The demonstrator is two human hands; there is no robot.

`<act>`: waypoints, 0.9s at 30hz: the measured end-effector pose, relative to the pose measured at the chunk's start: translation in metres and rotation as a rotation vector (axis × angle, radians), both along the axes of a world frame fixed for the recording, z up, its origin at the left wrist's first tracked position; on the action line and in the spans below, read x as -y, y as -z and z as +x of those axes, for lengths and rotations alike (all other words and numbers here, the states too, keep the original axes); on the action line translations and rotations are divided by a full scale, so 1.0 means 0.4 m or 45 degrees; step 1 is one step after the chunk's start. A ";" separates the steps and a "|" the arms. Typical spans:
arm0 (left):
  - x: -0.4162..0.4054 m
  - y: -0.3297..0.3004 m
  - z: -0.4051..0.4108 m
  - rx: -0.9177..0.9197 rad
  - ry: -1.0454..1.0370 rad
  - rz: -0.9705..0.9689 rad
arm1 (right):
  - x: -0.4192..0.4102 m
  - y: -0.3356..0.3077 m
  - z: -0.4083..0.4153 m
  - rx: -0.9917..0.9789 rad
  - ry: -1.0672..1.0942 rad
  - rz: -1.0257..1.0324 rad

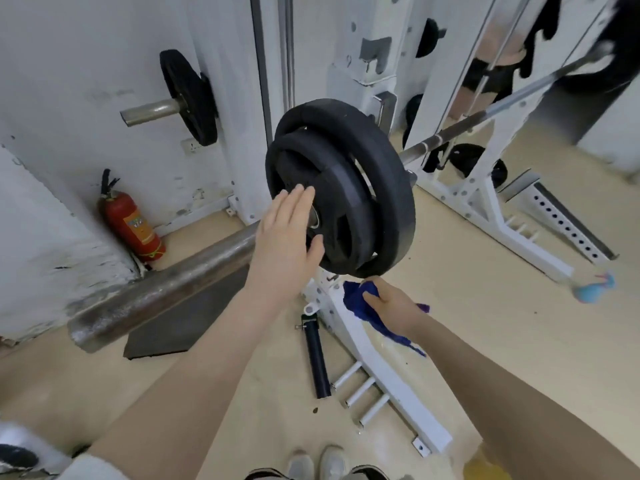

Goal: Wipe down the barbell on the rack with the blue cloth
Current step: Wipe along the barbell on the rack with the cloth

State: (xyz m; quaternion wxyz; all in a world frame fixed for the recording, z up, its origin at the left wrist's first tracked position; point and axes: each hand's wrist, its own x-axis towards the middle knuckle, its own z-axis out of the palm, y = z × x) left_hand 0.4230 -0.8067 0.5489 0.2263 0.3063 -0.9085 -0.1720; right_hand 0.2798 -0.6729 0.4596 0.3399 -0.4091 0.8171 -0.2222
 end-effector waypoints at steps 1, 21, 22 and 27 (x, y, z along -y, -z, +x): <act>-0.009 -0.010 -0.024 -0.054 0.076 -0.018 | -0.008 -0.011 -0.012 0.023 0.057 0.000; 0.024 -0.132 -0.309 -0.049 -0.153 -0.452 | 0.158 -0.234 -0.361 -0.045 0.449 -1.169; 0.025 -0.141 -0.325 0.026 -0.234 -0.423 | 0.186 -0.236 -0.381 -0.248 0.189 -1.086; 0.038 -0.160 -0.373 0.268 -0.518 -0.437 | 0.313 -0.148 -0.425 -0.956 -1.011 -0.575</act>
